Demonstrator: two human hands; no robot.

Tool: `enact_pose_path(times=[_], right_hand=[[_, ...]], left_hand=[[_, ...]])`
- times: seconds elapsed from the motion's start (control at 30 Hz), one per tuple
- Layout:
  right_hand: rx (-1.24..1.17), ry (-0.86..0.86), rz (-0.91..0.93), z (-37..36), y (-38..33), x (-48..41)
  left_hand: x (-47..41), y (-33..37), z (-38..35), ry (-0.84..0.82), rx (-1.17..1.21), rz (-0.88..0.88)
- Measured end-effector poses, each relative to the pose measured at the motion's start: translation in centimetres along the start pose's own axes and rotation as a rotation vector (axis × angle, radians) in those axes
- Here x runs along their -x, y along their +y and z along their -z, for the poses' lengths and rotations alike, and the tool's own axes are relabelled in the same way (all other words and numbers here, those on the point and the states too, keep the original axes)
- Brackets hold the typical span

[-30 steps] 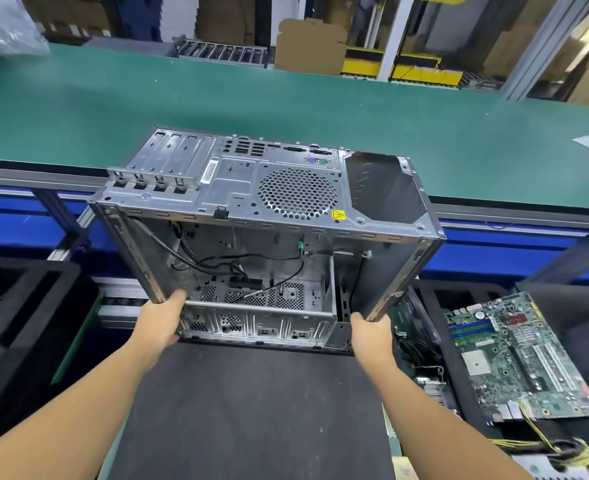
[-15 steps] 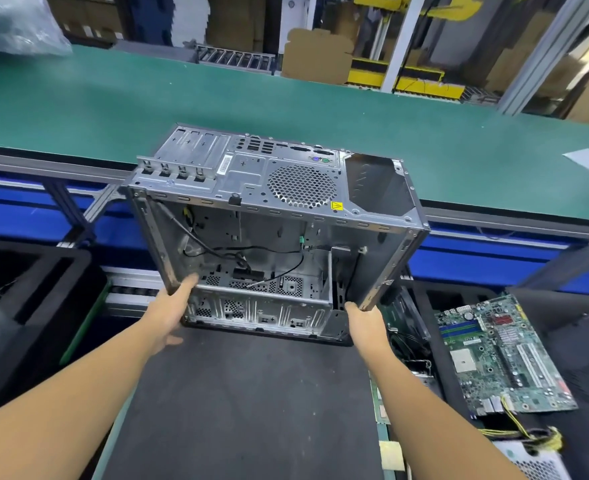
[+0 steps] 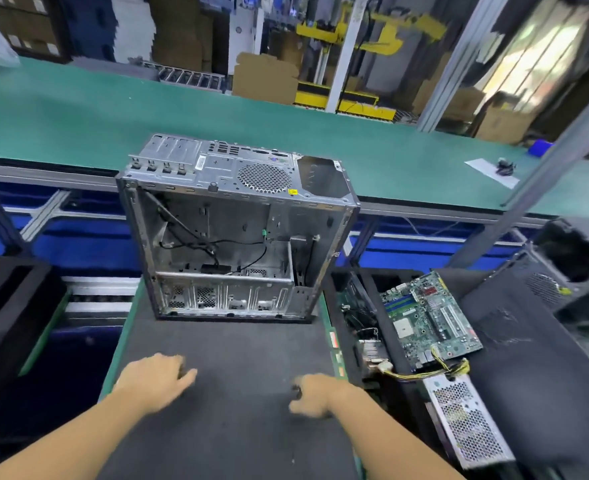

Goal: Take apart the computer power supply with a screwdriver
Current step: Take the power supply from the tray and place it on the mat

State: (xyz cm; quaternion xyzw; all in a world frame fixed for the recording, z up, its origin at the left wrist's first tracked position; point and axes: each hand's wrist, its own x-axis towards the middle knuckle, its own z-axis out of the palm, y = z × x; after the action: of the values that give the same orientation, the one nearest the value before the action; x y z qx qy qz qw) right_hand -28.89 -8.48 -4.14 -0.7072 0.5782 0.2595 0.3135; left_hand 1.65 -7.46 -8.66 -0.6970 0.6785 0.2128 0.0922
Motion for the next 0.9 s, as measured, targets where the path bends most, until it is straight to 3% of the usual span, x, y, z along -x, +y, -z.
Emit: enact_pose_path(times=[0.17,0.27,0.47,0.6,0.77,0.9], right_hand=[[0.089,-0.086,-0.024,-7.1,-0.9,1.7],[0.149,-0.084,-0.066,-10.0,-1.4,1.8],[0.149,0.001,-0.101,-12.7,-1.0,1.2],[0.137,0.040,-0.050,-12.7,0.4,1.7],[0.105,0.152,-0.092,-10.6,6.8,4.1],[0.098,0.286,-0.222,-8.6,14.4,7.3]], left_hand=[[1.2,5.5,-3.6,-0.300,-0.167,-0.171],[1.9,7.8,-5.4,-0.464,-0.233,-0.118],[1.6,8.9,-6.7,-0.534,-0.348,-0.004],[2.0,10.3,-7.1,-0.488,-0.432,-0.020],[2.1,17.8,-5.9,-0.225,-0.339,-0.375],[1.5,26.9,-5.4,-0.175,-0.204,-0.494]])
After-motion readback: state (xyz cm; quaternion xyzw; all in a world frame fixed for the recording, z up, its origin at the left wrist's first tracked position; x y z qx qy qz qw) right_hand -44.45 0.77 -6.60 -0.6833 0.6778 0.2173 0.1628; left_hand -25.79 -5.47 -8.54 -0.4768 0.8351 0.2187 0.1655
